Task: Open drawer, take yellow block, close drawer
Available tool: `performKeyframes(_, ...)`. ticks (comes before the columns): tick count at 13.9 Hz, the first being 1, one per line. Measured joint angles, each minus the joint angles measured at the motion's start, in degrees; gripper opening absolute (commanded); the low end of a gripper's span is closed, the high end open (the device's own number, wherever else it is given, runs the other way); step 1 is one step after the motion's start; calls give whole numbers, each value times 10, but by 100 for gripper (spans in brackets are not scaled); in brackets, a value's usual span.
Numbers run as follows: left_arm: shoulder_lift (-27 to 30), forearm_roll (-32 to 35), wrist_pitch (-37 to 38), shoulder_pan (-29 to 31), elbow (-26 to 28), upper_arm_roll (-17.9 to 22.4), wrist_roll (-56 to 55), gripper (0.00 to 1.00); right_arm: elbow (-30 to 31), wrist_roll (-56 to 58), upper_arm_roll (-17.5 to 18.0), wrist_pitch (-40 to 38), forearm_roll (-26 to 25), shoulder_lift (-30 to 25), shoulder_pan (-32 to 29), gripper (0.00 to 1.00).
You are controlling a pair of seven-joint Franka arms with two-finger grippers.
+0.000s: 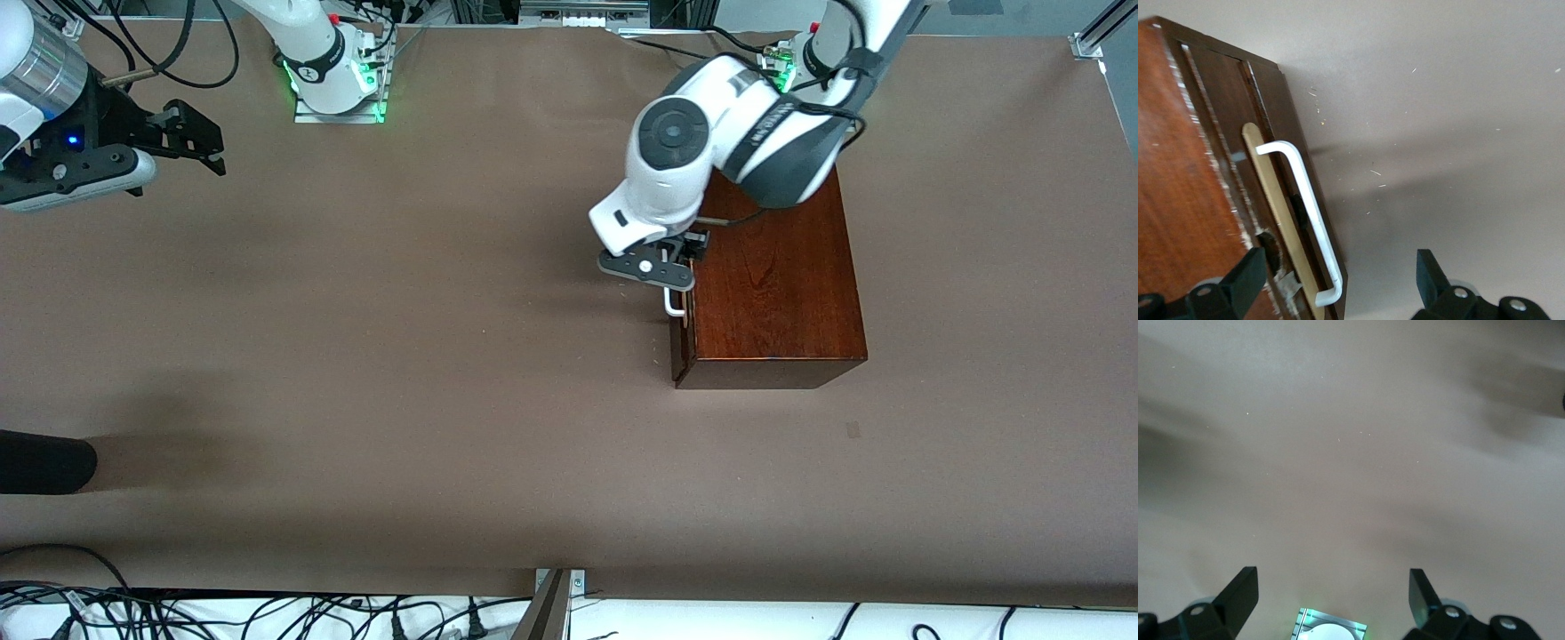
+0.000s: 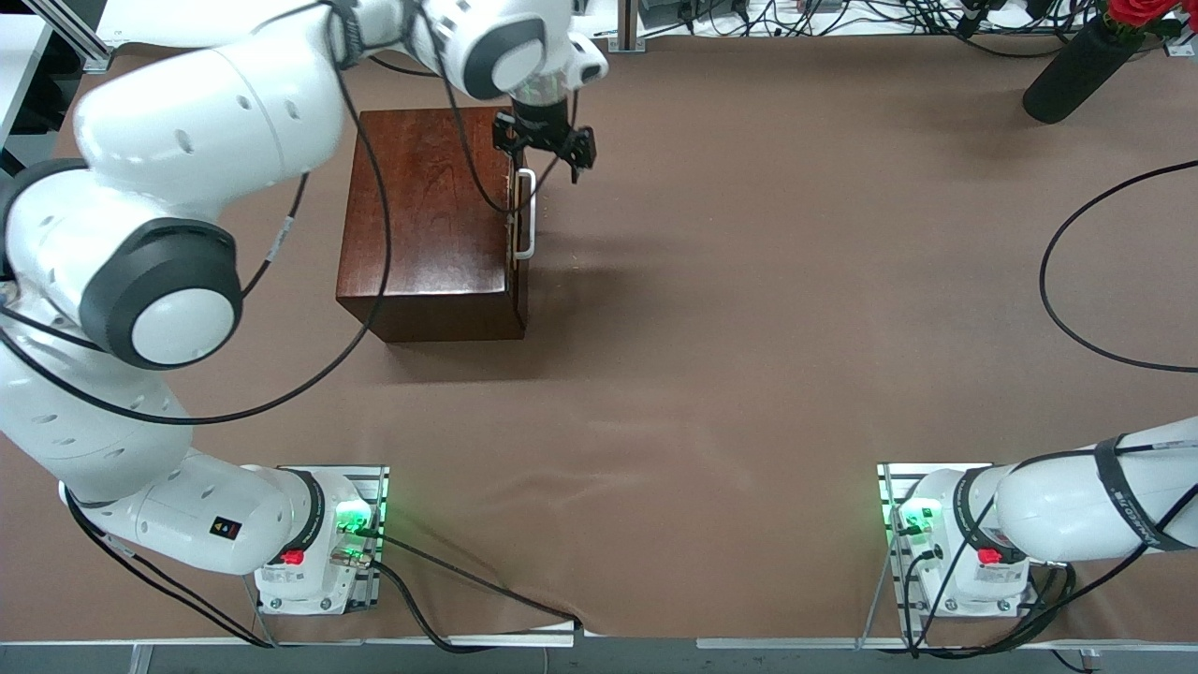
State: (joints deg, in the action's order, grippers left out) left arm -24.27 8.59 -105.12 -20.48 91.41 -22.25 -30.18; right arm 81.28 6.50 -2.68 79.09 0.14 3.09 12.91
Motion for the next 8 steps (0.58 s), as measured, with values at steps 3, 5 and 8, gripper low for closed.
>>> performKeyframes(3,-18,19,-19,-11,0,1,-20,100,0,0,0,0,0,0,0,100)
performKeyframes(5,-24,19,-26,-10,0,4,-20,100,0,0,0,0,0,0,0,100)
performKeyframes(8,-28,19,-28,-9,0,5,-21,100,0,0,1,0,0,0,0,100)
